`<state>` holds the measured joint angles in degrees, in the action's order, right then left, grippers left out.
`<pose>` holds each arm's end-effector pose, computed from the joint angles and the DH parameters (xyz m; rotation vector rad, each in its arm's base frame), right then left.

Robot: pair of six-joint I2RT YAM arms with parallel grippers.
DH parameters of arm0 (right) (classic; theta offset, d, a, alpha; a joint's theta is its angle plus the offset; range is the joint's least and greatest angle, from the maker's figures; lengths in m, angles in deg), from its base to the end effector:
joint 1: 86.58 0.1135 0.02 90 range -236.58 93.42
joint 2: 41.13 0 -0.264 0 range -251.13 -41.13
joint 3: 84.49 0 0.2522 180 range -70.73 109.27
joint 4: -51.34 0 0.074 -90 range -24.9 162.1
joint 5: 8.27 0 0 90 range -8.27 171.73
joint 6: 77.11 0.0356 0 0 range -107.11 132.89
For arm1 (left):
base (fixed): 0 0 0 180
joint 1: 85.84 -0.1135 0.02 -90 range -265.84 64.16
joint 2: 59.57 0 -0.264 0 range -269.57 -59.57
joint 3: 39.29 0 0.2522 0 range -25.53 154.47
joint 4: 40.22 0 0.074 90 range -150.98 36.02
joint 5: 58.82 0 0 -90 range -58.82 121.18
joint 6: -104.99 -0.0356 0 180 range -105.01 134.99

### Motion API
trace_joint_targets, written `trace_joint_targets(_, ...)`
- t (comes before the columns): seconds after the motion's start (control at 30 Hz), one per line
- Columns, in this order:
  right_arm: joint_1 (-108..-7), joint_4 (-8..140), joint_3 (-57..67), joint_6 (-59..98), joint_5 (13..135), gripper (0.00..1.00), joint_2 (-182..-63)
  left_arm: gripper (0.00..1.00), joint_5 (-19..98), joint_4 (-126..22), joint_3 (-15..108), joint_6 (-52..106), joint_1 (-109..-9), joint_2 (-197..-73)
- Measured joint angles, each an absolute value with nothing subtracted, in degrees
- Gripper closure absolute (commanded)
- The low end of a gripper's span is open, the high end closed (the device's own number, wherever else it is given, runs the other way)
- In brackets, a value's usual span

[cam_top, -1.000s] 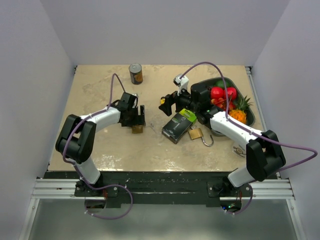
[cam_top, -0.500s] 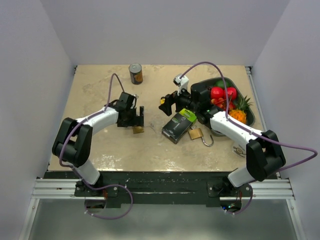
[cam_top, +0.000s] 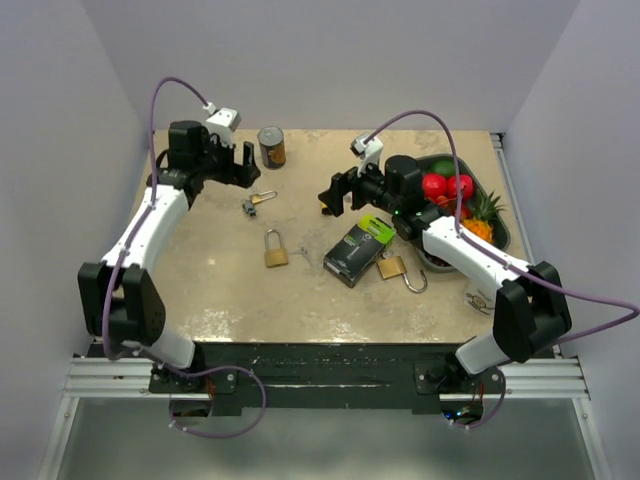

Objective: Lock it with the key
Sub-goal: Pick up the lock from the center of the board.

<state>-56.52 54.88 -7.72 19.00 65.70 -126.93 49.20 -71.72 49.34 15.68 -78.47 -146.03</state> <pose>0.3026 0.1865 0.3137 -0.5802 1.7426 0.6984 0.3454 -0.0558 0.3337 0.3127 2.0576 -0.4130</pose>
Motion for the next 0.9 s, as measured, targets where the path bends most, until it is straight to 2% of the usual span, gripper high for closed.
trace_joint_targets(0.27,-58.94,59.01,-3.88,17.47,64.04,0.01,-128.09,0.13,58.56,-83.17,67.35,-3.58,-81.42,-167.93)
trace_joint_targets(0.53,-60.65,62.53,-3.24,17.86,62.4,0.01,-129.42,0.12,59.54,-97.73,84.97,-16.04,-81.26,-183.43)
trace_joint_targets(0.9,-61.48,66.71,0.63,17.86,58.94,0.01,-135.72,0.12,59.52,-104.92,90.15,-20.65,-81.26,-190.38)
